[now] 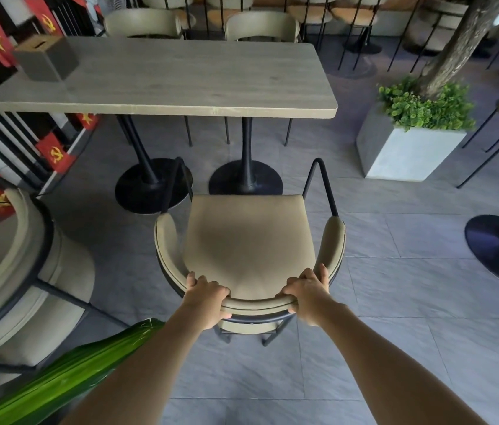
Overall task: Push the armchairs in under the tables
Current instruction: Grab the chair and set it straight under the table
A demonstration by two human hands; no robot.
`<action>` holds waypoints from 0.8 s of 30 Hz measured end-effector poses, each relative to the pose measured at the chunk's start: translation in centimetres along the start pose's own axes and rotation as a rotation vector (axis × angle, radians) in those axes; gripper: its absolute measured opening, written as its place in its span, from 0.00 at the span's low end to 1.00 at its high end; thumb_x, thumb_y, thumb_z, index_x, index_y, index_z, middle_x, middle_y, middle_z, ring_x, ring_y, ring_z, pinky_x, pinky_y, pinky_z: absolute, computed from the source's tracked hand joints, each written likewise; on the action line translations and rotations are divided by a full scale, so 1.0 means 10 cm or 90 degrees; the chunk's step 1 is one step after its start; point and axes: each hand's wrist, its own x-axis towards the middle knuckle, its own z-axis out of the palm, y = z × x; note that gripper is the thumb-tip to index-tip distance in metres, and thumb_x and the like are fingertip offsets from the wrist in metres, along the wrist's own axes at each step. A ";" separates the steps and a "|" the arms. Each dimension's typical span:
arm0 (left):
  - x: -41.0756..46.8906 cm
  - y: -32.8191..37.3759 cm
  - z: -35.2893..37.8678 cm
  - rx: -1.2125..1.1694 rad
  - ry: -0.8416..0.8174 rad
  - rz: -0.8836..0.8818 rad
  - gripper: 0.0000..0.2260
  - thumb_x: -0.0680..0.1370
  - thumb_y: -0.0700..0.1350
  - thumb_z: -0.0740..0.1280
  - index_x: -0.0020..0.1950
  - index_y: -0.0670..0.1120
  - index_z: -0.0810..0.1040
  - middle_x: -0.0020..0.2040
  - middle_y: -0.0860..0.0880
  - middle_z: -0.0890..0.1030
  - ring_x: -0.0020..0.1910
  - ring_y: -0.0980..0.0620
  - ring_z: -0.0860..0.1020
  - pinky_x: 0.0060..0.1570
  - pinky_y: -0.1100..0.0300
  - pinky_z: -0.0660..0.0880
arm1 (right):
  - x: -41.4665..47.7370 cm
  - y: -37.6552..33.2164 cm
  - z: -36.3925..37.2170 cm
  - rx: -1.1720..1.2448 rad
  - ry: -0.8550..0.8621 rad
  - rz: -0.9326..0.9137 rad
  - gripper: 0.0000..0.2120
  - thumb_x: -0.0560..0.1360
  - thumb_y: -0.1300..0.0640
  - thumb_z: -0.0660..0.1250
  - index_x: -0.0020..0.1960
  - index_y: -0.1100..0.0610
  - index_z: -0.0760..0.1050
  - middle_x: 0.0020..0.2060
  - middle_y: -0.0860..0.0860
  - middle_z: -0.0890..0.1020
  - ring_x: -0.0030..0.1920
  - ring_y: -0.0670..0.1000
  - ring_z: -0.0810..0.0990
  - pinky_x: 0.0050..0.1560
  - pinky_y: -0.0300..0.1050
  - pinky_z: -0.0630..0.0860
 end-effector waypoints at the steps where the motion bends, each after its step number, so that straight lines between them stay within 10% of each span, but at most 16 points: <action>1: 0.00 0.00 -0.01 -0.011 -0.004 -0.002 0.20 0.75 0.60 0.63 0.64 0.52 0.74 0.59 0.48 0.78 0.63 0.43 0.70 0.70 0.44 0.54 | -0.01 0.00 0.00 0.002 0.002 -0.001 0.18 0.79 0.51 0.60 0.68 0.40 0.70 0.63 0.42 0.74 0.69 0.54 0.62 0.72 0.67 0.41; 11: -0.13 -0.02 -0.20 -0.161 -0.021 0.012 0.24 0.75 0.49 0.65 0.72 0.52 0.67 0.68 0.49 0.74 0.68 0.47 0.69 0.75 0.49 0.52 | -0.11 -0.12 -0.15 0.140 -0.053 0.034 0.33 0.72 0.65 0.59 0.72 0.41 0.64 0.69 0.50 0.71 0.73 0.53 0.58 0.74 0.62 0.35; 17: -0.36 -0.25 -0.69 -0.370 0.054 -0.014 0.26 0.77 0.52 0.65 0.74 0.52 0.64 0.68 0.47 0.74 0.61 0.48 0.76 0.63 0.53 0.72 | -0.06 -0.52 -0.70 0.338 0.051 -0.001 0.30 0.75 0.57 0.64 0.75 0.46 0.61 0.73 0.51 0.68 0.72 0.55 0.66 0.73 0.53 0.61; 24: -0.84 -1.19 -1.34 -0.505 0.299 -0.104 0.27 0.76 0.49 0.67 0.74 0.49 0.64 0.71 0.45 0.71 0.69 0.44 0.69 0.68 0.51 0.67 | 0.03 -1.56 -1.57 0.453 0.204 -0.068 0.29 0.76 0.57 0.63 0.76 0.49 0.60 0.71 0.54 0.70 0.69 0.56 0.70 0.70 0.50 0.67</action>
